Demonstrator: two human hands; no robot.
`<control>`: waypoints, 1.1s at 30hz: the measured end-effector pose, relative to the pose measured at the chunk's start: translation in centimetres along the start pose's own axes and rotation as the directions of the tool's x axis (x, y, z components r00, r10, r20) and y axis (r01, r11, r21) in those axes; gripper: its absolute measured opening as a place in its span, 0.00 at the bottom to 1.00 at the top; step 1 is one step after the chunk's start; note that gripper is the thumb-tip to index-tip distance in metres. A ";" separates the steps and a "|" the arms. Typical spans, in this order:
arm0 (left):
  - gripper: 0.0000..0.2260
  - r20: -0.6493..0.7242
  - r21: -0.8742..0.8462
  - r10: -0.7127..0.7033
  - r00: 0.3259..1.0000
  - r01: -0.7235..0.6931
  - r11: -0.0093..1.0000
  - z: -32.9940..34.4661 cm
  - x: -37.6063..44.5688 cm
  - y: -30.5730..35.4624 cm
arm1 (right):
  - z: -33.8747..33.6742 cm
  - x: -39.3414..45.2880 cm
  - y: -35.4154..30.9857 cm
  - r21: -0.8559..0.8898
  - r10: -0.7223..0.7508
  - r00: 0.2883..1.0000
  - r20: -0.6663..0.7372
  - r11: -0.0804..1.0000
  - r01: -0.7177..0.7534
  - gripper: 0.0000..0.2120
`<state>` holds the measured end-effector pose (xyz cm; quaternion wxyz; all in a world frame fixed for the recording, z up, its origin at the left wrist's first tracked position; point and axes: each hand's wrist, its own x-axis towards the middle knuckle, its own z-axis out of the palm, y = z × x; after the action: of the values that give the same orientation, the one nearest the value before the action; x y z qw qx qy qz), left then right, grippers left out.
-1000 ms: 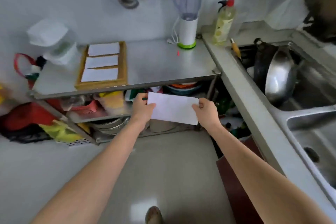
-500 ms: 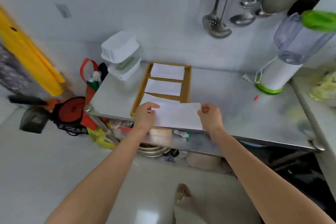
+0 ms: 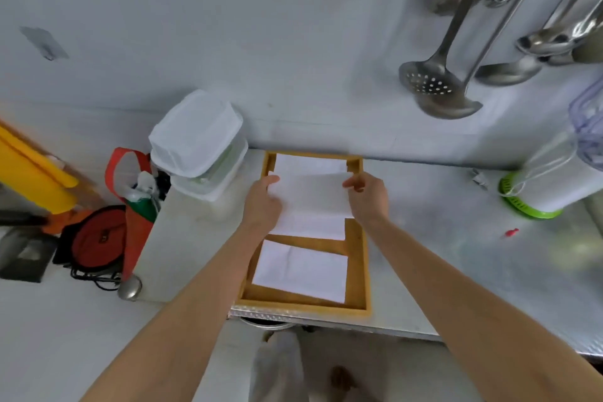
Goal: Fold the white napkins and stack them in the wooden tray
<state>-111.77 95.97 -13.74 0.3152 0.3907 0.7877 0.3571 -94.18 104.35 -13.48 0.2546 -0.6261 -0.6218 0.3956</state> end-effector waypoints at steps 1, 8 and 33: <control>0.23 0.031 0.035 0.022 0.999 -0.023 0.999 -0.1 1.4 0.1 | 0.5 0.8 -0.4 -0.014 0.004 1.000 -0.019 1.000 -0.004 0.15; 0.26 0.202 0.188 0.115 0.973 -0.154 0.970 -0.3 8.9 0.7 | 3.5 5.1 -1.1 -0.136 -0.005 0.999 -0.034 0.991 0.000 0.22; 0.13 0.779 0.466 0.299 0.551 -0.828 0.312 8.3 2.4 9.8 | -6.2 -3.3 6.7 -0.300 0.065 0.988 -0.141 0.948 -0.106 0.17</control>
<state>-102.68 104.99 -10.86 0.1582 0.8358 0.5191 -0.0834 -84.97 101.56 -14.86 0.1769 -0.7088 -0.6300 0.2636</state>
